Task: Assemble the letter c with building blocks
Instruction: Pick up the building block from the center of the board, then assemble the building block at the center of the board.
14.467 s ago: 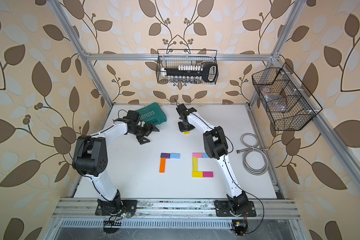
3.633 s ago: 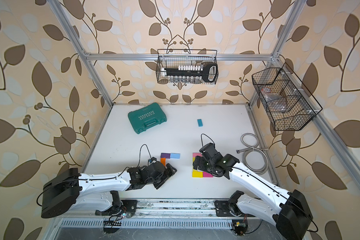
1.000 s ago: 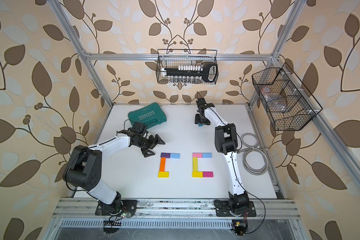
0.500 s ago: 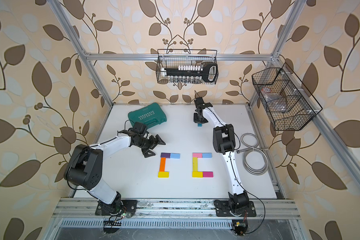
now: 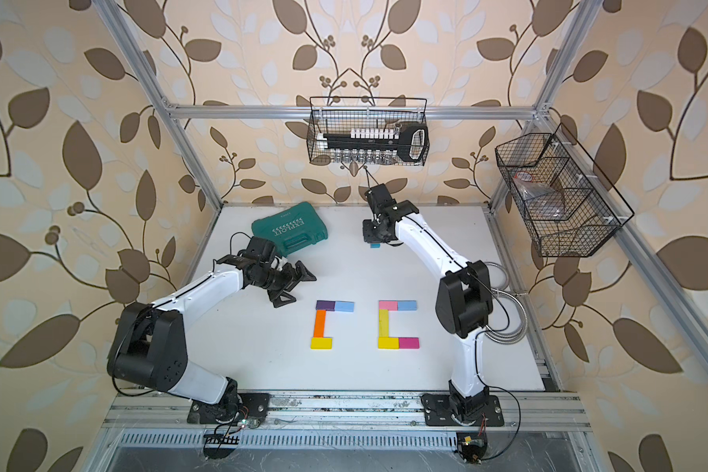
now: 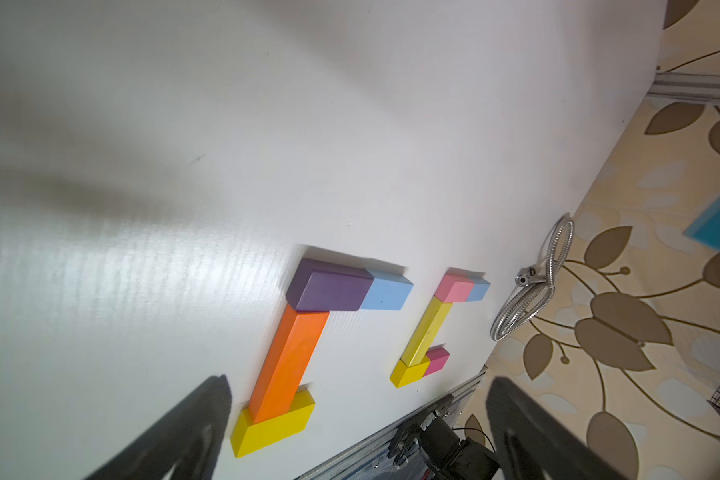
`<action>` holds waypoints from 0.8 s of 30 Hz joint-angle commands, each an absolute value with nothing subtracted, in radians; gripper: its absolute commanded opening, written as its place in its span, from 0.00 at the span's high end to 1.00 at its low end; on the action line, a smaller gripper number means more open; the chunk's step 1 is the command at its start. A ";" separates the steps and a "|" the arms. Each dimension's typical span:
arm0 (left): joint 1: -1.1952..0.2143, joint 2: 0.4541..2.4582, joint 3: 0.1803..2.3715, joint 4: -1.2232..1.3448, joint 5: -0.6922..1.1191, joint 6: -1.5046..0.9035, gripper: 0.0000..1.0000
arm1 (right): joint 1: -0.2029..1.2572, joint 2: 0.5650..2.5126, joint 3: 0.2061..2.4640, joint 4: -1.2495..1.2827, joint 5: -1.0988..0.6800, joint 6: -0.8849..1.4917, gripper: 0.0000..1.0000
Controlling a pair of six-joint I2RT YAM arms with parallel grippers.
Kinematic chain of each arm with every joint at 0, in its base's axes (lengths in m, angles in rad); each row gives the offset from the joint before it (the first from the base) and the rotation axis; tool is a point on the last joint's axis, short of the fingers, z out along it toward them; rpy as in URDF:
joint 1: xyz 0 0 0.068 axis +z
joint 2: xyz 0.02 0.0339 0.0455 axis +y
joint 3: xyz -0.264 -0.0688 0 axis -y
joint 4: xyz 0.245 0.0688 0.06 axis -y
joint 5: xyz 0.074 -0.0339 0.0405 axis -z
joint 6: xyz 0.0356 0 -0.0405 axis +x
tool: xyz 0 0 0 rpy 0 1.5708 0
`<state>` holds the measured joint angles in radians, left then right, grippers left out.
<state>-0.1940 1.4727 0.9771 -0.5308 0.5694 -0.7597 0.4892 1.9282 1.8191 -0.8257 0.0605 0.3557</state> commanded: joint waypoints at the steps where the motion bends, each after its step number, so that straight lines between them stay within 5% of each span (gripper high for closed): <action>1: -0.174 1.376 0.951 -0.594 0.554 -0.714 0.01 | 0.577 1.815 1.641 -0.796 0.064 0.376 1.00; 11: -0.160 1.251 0.882 -0.634 0.559 -0.708 0.01 | 0.929 1.512 1.209 -0.774 0.126 0.414 1.00; 24: -0.091 1.220 0.855 -0.652 0.592 -0.684 0.01 | 1.128 1.619 1.125 -0.723 0.113 0.269 1.00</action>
<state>-0.1127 1.2388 0.8715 -0.6327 0.5728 -0.7162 1.1187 1.5829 1.1179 -0.7429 0.1085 0.3527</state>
